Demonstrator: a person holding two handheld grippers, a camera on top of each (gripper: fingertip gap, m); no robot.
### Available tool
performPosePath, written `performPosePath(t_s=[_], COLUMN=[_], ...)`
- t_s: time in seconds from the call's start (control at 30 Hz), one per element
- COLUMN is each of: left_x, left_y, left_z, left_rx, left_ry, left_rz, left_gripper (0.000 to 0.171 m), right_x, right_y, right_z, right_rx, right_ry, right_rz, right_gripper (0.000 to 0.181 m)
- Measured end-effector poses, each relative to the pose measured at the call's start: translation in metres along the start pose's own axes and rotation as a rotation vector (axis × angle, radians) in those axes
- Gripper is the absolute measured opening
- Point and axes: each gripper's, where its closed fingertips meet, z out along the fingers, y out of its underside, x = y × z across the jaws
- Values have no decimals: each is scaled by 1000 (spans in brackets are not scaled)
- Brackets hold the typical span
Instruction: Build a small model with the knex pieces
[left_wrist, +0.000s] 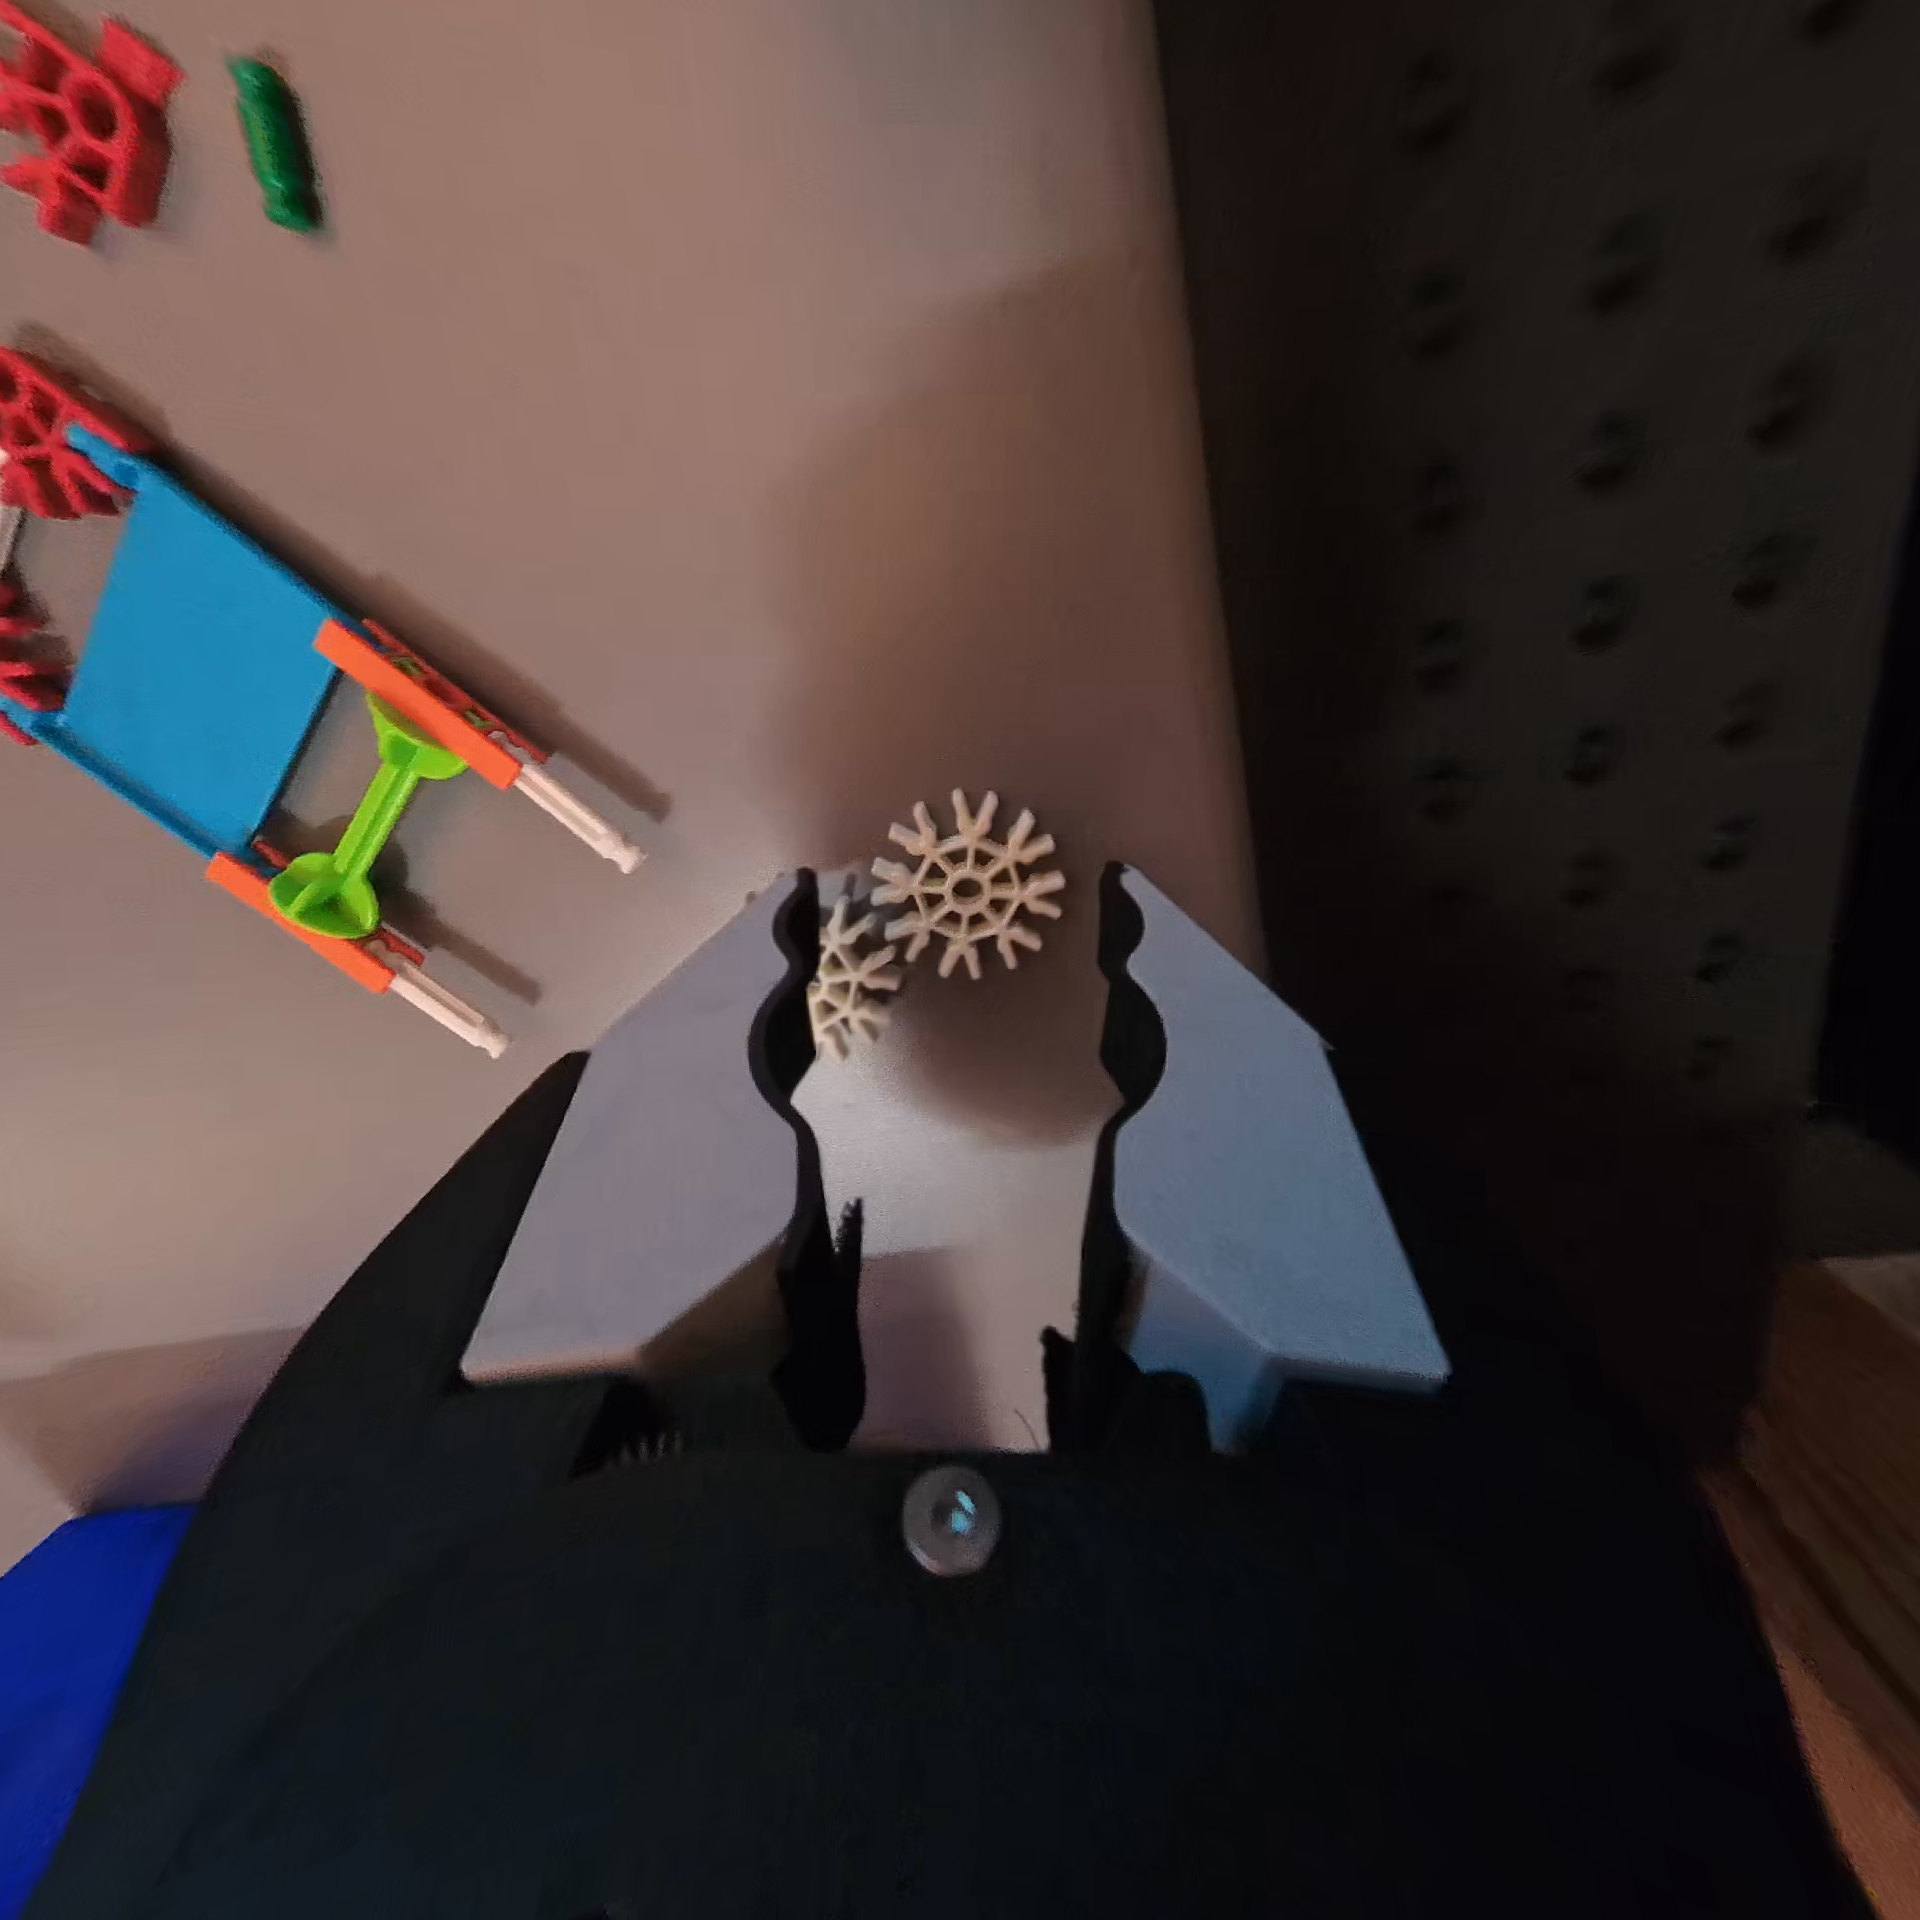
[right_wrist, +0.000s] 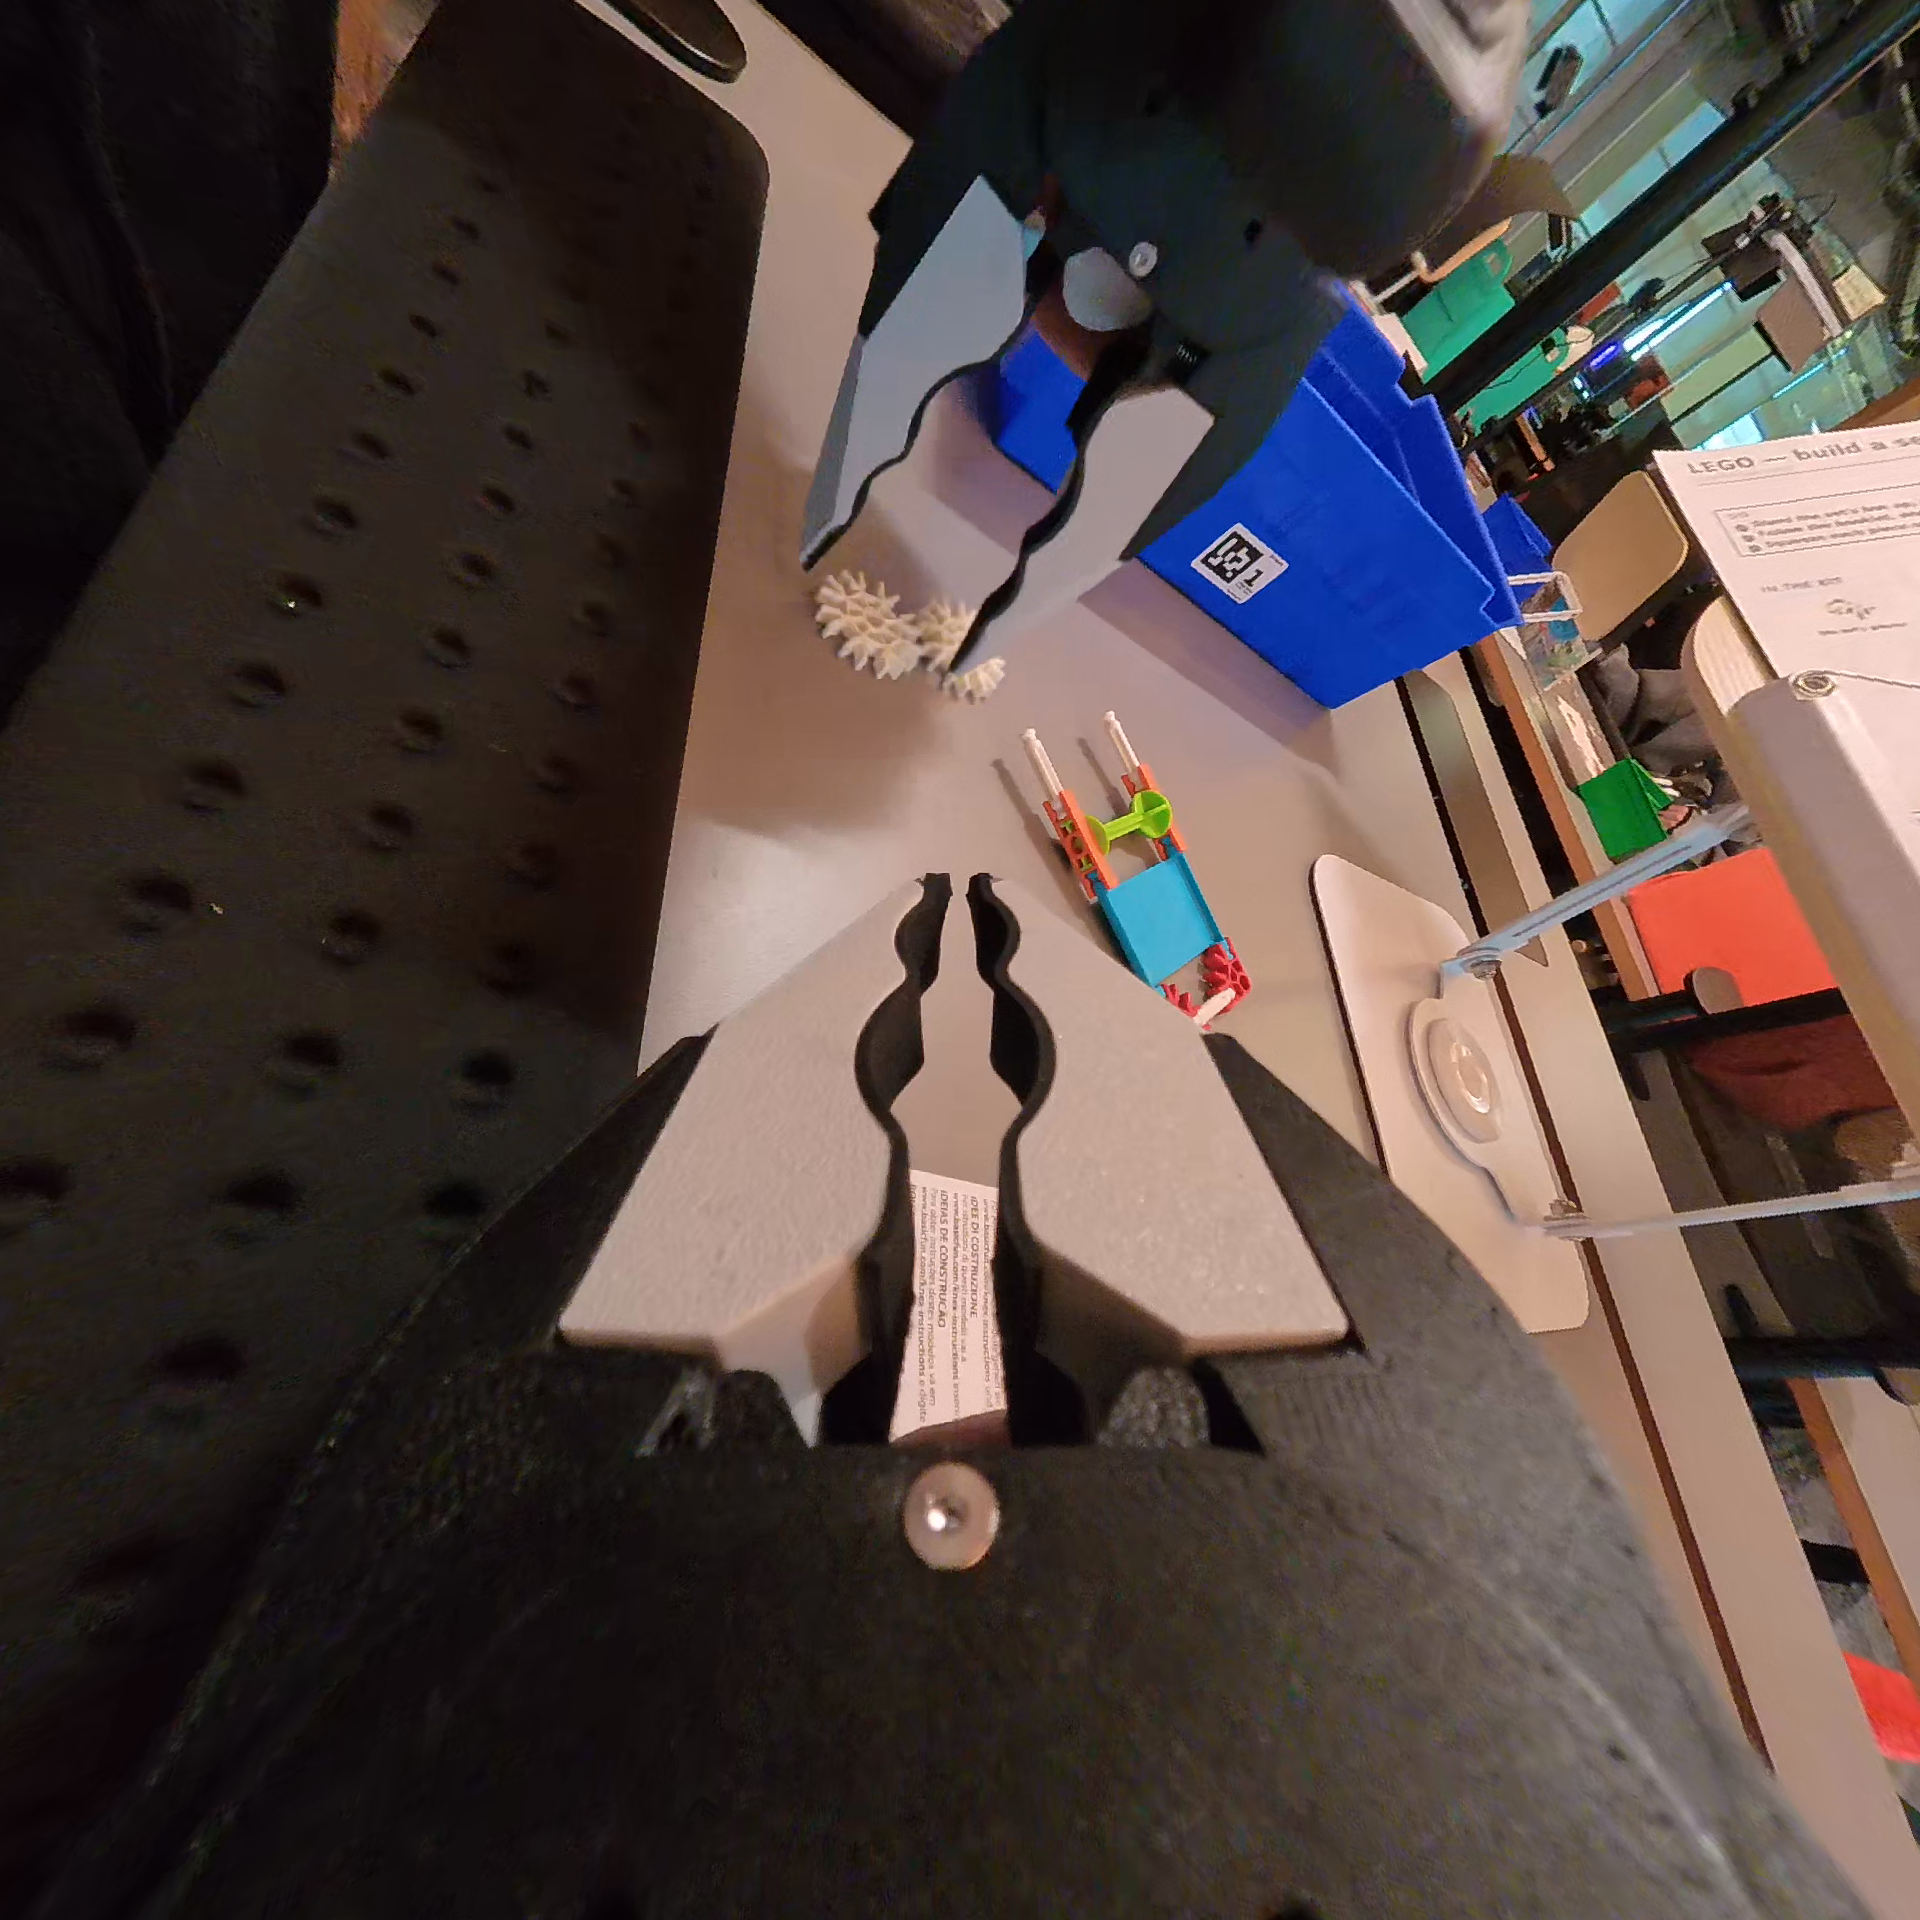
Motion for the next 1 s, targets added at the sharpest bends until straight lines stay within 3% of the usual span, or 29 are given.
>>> performPosePath(t_s=[0.1, 0.17, 0.23, 0.33, 0.47, 0.53, 0.6, 0.77, 0.9, 1.0], left_x=[-3, -15, -36, -64, -72, -77, -84, -102, -122, -156], left_y=[3, 22, 55, 131, 229, 254, 280, 299, 303, 294], left_z=[-22, -56, -100, -147, -138, -121, -107, -83, -78, -84], left_rx=[46, 41, 20, -50, -213, -236, -343, -435, -418, -318], left_ry=[-21, -96, -216, -324, -301, -281, -302, -296, -316, -376], left_rz=[-42, -83, -167, -373, -562, -594, -542, -471, -452, -491], left_gripper=[61, 56, 49, 48, 48, 47, 49, 53, 51, 47], right_x=[0, 1, 1, 0, -1, 0, 0, 2, 4, 5], right_y=[0, 1, 1, 0, 3, 4, 6, 11, 15, 17], right_z=[0, -1, -1, 0, 1, 2, 3, 4, 5, 6], right_rx=[1, 2, 1, 2, -10, -13, -16, -17, -16, -20], right_ry=[2, 4, 3, -1, -3, -2, -5, -13, -17, -18], right_rz=[4, 6, 7, 4, 3, 9, 18, 57, 82, 99], right_gripper=[3, 3, 3, 3, 3, 3, 3, 3, 3, 3])
